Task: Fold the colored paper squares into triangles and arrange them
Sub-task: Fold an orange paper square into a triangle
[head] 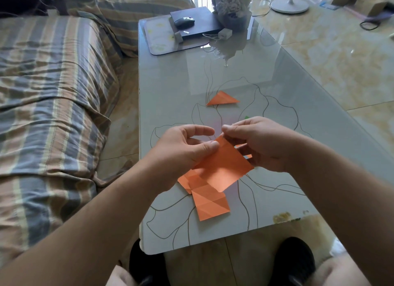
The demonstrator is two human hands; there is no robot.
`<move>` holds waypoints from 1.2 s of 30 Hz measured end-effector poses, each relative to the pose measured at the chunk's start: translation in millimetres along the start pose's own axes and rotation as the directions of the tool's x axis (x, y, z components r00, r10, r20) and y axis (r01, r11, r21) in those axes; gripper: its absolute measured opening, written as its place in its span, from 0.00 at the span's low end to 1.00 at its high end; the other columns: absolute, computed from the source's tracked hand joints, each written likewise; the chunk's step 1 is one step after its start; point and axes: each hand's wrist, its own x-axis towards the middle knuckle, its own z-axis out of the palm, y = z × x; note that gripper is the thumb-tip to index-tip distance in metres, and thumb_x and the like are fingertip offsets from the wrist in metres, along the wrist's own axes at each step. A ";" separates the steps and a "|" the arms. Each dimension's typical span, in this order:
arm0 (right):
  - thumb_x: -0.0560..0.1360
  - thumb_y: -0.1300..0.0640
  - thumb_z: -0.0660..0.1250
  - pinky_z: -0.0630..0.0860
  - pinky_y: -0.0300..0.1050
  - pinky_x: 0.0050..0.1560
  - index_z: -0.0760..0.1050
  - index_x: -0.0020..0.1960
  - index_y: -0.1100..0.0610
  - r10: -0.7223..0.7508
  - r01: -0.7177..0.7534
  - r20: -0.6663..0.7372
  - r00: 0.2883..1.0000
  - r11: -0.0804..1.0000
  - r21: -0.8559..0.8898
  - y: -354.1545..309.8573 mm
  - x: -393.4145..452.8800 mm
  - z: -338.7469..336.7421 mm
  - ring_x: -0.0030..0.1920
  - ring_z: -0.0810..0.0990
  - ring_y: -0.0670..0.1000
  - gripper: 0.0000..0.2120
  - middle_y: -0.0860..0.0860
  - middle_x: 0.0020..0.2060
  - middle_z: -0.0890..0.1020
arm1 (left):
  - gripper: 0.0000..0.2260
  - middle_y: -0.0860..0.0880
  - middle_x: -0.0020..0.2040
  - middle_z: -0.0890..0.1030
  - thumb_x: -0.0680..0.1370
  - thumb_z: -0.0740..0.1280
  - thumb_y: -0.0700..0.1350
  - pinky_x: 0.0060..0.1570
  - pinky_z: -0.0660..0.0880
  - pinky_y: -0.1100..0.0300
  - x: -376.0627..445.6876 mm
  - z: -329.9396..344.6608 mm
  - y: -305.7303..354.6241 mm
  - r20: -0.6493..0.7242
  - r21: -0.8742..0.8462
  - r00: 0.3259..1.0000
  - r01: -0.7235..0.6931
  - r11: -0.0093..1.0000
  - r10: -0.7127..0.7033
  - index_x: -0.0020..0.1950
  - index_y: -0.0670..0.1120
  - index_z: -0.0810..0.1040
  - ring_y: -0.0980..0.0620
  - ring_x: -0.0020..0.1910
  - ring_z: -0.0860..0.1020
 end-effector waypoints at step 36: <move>0.76 0.59 0.75 0.73 0.47 0.41 0.85 0.47 0.57 -0.179 0.169 -0.070 0.981 0.977 -0.134 7.9 3.2 5.2 0.38 0.79 0.52 0.02 0.54 0.37 0.83 | 0.08 0.42 0.43 0.85 0.81 0.70 0.45 0.37 0.81 0.56 3.8 3.7 -2.0 -0.047 -0.211 0.996 0.062 0.975 -0.073 0.53 0.41 0.85 0.49 0.37 0.82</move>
